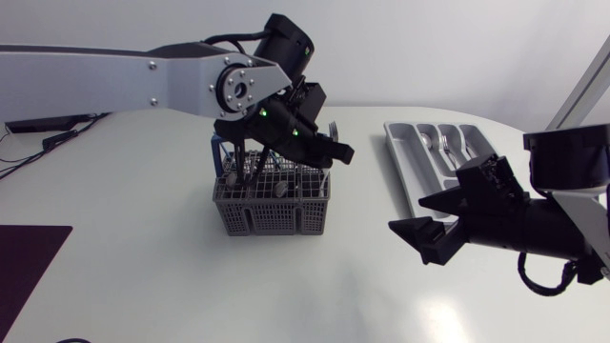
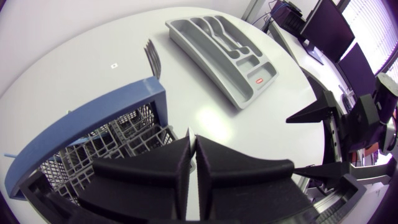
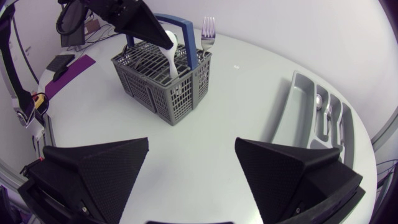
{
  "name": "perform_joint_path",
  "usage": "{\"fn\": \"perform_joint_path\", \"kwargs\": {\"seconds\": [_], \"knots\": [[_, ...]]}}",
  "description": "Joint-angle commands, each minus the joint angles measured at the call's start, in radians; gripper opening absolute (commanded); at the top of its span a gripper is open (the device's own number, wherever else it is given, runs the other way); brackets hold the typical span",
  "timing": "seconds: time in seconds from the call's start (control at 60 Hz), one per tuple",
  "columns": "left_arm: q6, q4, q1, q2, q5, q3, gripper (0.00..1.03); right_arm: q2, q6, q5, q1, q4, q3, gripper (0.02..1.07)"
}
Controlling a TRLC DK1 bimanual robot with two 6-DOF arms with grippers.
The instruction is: Unload the cutlery basket into the drawer organizer.
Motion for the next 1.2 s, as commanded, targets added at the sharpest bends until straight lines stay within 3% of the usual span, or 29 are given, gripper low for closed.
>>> {"fn": "perform_joint_path", "kwargs": {"seconds": [0.0,0.467,0.667,0.85,1.183], "knots": [[0.002,-0.026,0.008,-0.069,0.015,0.013,0.04,0.018,-0.006,-0.01,0.024,0.018,0.044,1.02],[0.014,-0.061,0.007,-0.243,0.13,-0.014,0.04,-0.011,-0.052,-0.019,0.135,-0.008,0.09,1.02],[0.08,-0.072,0.04,-0.244,0.264,-0.07,0.04,-0.039,-0.098,-0.106,0.127,-0.06,0.101,1.02],[0.19,-0.11,0.028,-0.255,0.377,-0.116,0.04,-0.057,-0.157,-0.197,0.099,-0.063,0.092,1.02],[0.358,-0.204,-0.029,-0.263,0.54,-0.151,0.04,-0.059,-0.26,-0.235,0.113,-0.085,0.067,1.02]]}}
